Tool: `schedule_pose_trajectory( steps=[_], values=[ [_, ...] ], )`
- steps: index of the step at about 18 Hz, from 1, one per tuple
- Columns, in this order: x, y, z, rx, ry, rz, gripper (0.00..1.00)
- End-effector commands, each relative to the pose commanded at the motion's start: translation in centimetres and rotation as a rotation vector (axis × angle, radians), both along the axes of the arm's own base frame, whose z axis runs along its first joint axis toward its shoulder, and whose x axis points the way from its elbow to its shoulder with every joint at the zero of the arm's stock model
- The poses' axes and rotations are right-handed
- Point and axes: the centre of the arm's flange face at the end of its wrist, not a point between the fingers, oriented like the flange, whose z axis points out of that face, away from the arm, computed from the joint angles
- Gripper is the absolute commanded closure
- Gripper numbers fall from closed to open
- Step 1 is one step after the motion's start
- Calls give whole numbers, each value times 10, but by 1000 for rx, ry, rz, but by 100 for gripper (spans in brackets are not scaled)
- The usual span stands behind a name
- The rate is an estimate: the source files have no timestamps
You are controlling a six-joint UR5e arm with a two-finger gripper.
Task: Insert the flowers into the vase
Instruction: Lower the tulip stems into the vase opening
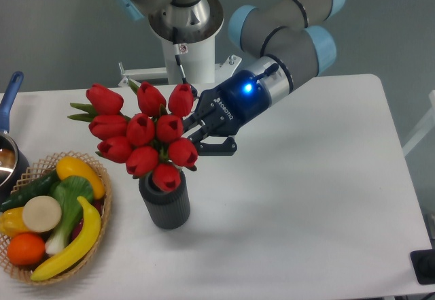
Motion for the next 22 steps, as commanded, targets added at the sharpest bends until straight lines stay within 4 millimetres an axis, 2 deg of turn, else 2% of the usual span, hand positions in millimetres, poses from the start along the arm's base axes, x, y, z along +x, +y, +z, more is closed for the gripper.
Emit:
schedule_pose_trajectory(
  steps=[4,10,22],
  values=[
    [0,2,-5,14,11,-3,79],
    [10,8,-25,48,57,-15,79],
    [25,13,-42,43,42,-35,79]
  ],
)
